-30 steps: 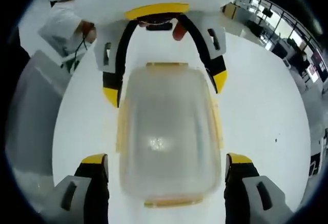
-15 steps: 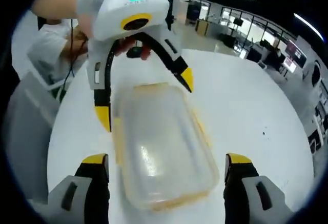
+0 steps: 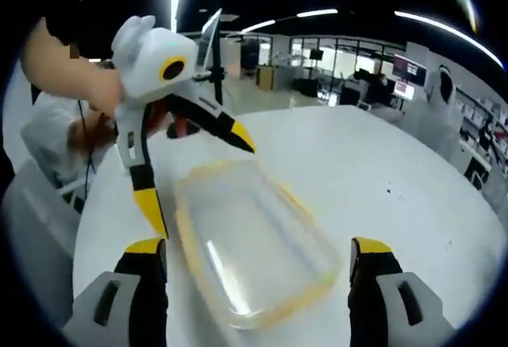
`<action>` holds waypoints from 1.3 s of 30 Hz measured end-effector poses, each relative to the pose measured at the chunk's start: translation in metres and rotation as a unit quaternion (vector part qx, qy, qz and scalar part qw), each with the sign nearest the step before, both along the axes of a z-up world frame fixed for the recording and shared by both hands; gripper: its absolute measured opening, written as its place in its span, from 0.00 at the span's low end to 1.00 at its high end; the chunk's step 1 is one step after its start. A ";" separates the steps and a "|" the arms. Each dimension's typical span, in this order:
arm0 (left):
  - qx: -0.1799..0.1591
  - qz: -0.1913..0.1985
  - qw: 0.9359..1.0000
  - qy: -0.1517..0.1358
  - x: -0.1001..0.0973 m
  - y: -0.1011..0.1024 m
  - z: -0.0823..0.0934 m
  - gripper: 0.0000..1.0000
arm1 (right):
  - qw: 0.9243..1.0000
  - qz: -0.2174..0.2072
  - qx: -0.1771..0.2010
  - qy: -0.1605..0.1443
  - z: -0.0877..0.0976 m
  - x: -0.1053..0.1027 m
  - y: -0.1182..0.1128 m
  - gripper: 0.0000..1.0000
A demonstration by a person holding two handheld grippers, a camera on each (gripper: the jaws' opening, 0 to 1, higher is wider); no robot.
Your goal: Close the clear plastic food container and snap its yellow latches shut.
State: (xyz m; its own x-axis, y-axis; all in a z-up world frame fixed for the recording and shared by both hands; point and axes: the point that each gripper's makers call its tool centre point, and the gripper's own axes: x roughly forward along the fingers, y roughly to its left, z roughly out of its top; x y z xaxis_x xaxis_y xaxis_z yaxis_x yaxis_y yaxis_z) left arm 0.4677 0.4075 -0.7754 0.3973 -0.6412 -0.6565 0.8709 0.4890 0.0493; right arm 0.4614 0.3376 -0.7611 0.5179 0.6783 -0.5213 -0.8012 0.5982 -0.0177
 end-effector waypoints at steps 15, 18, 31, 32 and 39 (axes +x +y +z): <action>-0.080 0.074 0.994 -0.022 -0.008 0.001 0.008 0.99 | 0.994 -0.085 0.069 -0.029 0.012 -0.003 0.001 0.96; -0.087 0.084 0.992 -0.021 -0.010 0.002 0.008 0.99 | 0.991 -0.104 0.083 -0.027 0.014 -0.002 -0.002 0.96; -0.120 0.119 0.986 -0.005 -0.023 0.011 0.017 0.97 | 0.977 -0.177 0.118 -0.017 0.027 -0.016 -0.017 0.93; -0.126 0.123 0.984 -0.003 -0.025 0.012 0.019 0.97 | 0.978 -0.174 0.114 -0.017 0.026 -0.019 -0.016 0.92; -0.137 0.137 0.981 0.016 -0.039 0.018 0.023 0.97 | 0.980 -0.170 0.101 -0.006 0.025 -0.035 -0.015 0.92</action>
